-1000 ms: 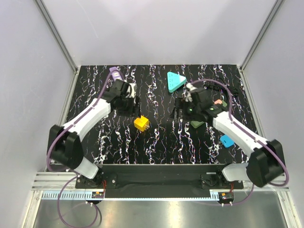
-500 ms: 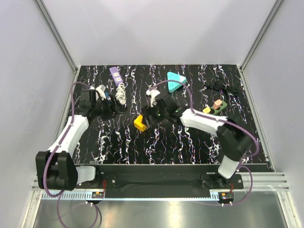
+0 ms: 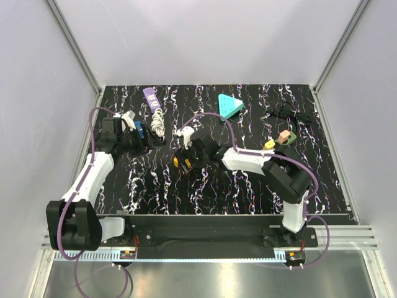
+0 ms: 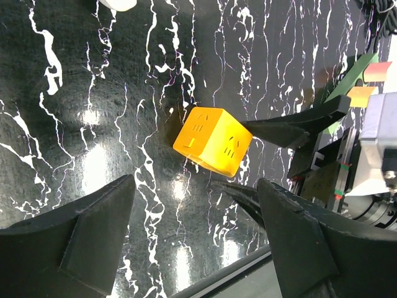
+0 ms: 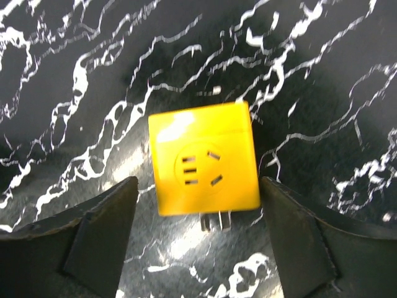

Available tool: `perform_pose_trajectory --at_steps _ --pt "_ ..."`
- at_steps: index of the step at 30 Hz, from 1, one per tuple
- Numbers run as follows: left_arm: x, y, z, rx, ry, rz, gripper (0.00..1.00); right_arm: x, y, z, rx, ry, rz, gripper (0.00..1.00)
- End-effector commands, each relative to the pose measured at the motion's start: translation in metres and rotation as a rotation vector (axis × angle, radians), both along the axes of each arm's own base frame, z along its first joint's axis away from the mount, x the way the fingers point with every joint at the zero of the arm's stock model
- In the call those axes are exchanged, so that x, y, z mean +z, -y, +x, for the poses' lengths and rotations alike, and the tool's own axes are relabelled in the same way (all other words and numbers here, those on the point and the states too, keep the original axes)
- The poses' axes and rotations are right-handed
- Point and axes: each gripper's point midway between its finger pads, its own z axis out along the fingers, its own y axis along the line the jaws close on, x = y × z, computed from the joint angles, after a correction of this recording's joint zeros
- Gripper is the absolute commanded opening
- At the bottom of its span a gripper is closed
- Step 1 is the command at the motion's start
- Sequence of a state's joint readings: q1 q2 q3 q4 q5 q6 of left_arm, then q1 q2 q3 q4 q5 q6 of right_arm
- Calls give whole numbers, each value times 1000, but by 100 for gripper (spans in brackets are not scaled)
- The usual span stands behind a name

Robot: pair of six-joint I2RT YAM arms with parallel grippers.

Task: Insert the plug

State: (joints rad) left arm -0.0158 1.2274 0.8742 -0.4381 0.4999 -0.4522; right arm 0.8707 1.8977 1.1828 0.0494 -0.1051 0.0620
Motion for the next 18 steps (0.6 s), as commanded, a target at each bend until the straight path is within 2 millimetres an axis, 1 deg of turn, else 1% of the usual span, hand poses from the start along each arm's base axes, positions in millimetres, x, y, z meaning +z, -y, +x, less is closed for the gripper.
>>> perform_pose_trajectory --at_steps 1,5,6,11,13,14,15,16,17,18 --pt "13 3 1 -51 83 -5 85 7 -12 11 13 80 39 84" --pt "14 3 -2 -55 76 -1 85 0 -15 10 45 76 28 83" --pt "17 3 -3 -53 85 -1 85 -2 -16 8 53 68 27 83" --pt "22 3 -5 -51 95 -2 85 -14 -10 5 77 70 -11 84" --pt "22 2 -6 -56 95 7 85 -14 -9 5 75 78 -10 81" --pt "23 2 -6 -57 100 11 85 -13 -7 3 75 80 -7 76" --pt "23 1 -6 -59 105 15 85 -12 -7 3 77 84 -6 51" --pt "25 1 -6 -68 118 23 85 -8 -7 3 80 86 0 39" --pt "25 0 -6 -71 125 30 85 1 -8 2 84 90 12 28" --pt "31 2 -6 -87 145 26 85 9 -9 -1 93 83 27 21"
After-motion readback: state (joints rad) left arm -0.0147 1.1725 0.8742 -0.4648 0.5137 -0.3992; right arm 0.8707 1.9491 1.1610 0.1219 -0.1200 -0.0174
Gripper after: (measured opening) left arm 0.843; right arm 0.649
